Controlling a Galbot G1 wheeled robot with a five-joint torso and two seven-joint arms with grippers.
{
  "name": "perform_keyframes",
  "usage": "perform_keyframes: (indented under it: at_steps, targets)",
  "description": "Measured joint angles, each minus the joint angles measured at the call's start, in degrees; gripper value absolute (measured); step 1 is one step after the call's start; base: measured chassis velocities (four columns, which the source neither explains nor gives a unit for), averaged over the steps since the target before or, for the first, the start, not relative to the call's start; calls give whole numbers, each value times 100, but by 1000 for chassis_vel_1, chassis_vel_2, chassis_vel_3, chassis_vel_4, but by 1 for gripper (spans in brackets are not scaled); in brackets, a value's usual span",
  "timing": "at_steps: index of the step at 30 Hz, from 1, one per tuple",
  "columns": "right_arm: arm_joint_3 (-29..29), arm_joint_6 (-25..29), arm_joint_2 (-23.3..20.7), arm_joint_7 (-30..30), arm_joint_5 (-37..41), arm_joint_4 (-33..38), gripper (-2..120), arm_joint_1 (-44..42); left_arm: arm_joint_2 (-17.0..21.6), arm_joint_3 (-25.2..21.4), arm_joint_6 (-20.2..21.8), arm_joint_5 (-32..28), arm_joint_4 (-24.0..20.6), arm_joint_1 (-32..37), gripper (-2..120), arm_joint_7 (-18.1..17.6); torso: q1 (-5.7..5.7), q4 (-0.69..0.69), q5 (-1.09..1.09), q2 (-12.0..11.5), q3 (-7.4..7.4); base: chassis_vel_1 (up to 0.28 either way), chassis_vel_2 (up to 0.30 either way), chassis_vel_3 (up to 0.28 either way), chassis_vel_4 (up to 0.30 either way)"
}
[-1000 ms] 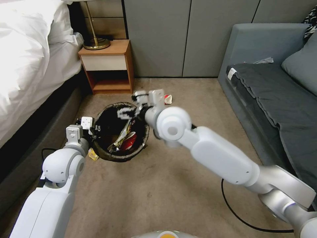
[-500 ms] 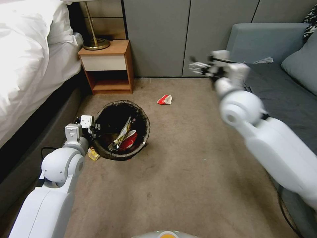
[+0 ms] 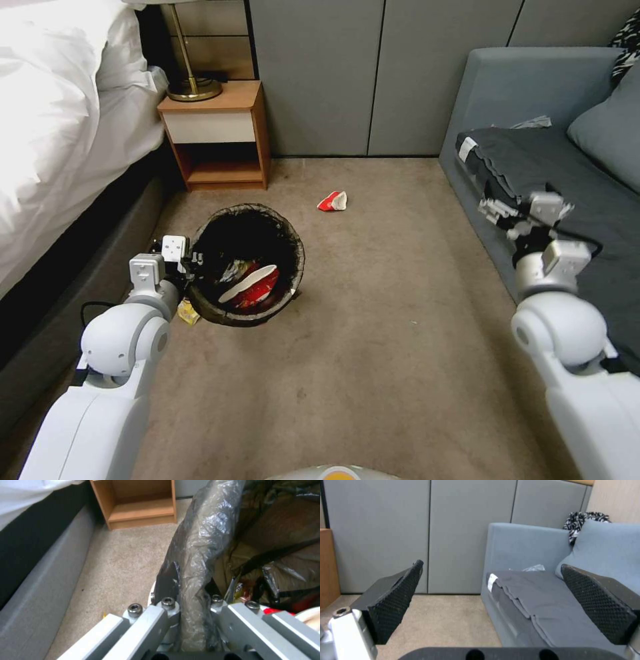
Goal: Pick up the trash bin, then pick up the garbage from the floor and place it into the trash bin.
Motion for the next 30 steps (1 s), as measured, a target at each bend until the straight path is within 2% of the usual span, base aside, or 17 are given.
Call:
perform_keyframes:
  at_steps: [6, 15, 30]
  targets:
    - [3, 8, 405, -62, -266, -52, 100, -58, -57, 11, 0, -1, -62, 72, 0, -1, 0, 0, 0, 0, 0, 0, 0, 0, 0]
    - [63, 34, 724, -136, -434, -205, 100, -150, -70, 41, 0, 2, -124, 115, 0, -5, 0, -1, 2, 0, 0, 0, 0, 0, 0]
    - [99, 49, 809, -152, -489, -419, 100, -102, -88, 53, 0, 10, -131, 89, 0, -4, 0, -1, 1, 0, 0, -7, 7, 8, -6]
